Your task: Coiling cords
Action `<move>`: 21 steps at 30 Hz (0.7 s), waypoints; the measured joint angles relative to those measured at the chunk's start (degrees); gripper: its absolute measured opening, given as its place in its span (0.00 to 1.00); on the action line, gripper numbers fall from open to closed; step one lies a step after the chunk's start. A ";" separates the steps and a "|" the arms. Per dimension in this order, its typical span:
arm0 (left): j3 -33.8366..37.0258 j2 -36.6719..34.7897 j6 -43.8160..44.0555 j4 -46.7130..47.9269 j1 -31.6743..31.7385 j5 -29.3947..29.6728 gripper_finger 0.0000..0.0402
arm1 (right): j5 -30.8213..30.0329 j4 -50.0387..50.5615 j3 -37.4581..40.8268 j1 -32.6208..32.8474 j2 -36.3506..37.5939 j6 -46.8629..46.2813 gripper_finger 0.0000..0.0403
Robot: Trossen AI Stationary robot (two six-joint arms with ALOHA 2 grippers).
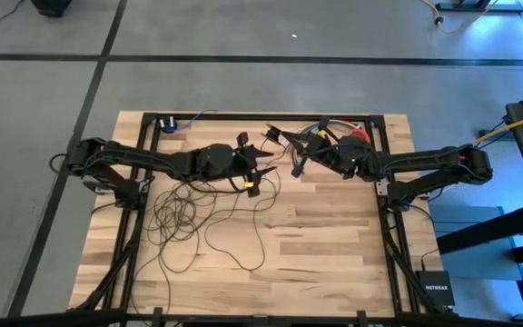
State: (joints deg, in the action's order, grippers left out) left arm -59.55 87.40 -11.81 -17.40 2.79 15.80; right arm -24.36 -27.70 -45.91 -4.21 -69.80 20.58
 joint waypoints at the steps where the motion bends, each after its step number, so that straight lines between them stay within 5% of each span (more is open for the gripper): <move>1: 0.00 0.36 -0.57 -0.73 0.47 -1.29 0.43 | 0.00 -0.59 0.00 0.01 0.00 0.57 0.02; 4: -0.41 2.89 -2.51 -3.42 1.77 -5.43 0.43 | -0.02 -2.09 0.00 0.05 0.00 0.79 0.02; 21: -2.38 4.49 -6.71 -2.24 4.90 -4.94 0.40 | -0.48 -3.13 0.00 0.05 0.00 3.87 0.02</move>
State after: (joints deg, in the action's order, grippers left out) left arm -61.93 91.90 -18.52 -19.63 7.69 10.86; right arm -24.84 -30.83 -45.91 -4.16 -69.80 24.44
